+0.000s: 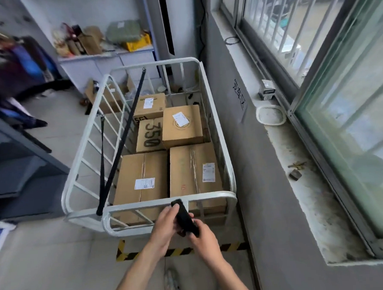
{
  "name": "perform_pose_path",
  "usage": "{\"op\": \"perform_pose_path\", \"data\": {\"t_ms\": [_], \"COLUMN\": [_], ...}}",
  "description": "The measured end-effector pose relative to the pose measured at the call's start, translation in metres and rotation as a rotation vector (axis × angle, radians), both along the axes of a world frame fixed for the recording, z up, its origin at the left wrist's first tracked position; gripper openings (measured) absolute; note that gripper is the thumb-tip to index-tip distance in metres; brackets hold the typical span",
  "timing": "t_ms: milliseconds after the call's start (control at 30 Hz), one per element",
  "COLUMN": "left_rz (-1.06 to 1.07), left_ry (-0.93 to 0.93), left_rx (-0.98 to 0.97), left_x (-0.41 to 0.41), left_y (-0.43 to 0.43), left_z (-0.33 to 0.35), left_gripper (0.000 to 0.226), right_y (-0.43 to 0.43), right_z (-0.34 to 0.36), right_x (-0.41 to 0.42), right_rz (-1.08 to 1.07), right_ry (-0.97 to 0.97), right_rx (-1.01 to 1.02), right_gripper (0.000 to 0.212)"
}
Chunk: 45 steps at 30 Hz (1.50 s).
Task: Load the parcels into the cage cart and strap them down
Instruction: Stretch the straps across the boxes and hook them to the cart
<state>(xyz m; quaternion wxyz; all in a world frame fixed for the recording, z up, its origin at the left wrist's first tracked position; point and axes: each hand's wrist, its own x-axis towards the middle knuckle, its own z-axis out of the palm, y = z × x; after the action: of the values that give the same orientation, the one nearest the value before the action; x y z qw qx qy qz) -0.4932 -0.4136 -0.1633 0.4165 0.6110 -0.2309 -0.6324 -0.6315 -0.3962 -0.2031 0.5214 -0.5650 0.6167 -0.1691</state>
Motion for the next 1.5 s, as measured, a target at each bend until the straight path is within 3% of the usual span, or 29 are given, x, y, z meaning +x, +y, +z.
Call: {"op": "perform_pose_path", "data": {"t_ms": [267,500,867,1000,1100,1167,1267,1333,1500], "left_rz": [0.036,-0.008,-0.23,-0.285,-0.323,-0.327,-0.318,-0.3,-0.28], "left_ry": [-0.081,-0.057,0.048,0.039,0.035,0.016,-0.035,-0.102,-0.279], "left_rx": [-0.204,-0.385,-0.56,-0.542,-0.539,-0.525,-0.517,-0.506,-0.483], "left_x": [0.047,0.088,0.125,0.126,0.125,0.122,0.117,0.114,0.113], "left_y": [-0.013,-0.063,-0.159,-0.178,-0.199,-0.214,-0.238,-0.259,-0.318], "left_z": [0.061,0.096,0.137,0.129,0.127,0.126,0.123,0.124,0.132], "left_gripper": [0.029,0.03,0.027,0.025,0.027,0.03,0.032,0.032,0.027], "right_y": [-0.003,-0.046,-0.159,-0.184,-0.206,-0.221,-0.245,-0.263,-0.31], "right_z": [0.014,0.047,0.065,0.065,0.067,0.063,0.048,0.037,0.005], "right_x": [0.036,0.036,0.038,0.041,0.036,0.035,0.034,0.029,0.014], "right_rz": [-0.007,-0.174,-0.186,-0.232,-0.153,-0.075,0.032,0.111,0.19], "right_ry": [-0.028,-0.142,0.037,-0.142,-0.31,-0.249,0.019,0.204,0.154], "right_rx": [-0.191,-0.263,-0.314,-0.255,-0.107,-0.085,-0.152,-0.207,-0.116], "right_gripper": [0.014,0.021,0.023,0.02,0.036,0.036,0.02,0.021,0.022]}}
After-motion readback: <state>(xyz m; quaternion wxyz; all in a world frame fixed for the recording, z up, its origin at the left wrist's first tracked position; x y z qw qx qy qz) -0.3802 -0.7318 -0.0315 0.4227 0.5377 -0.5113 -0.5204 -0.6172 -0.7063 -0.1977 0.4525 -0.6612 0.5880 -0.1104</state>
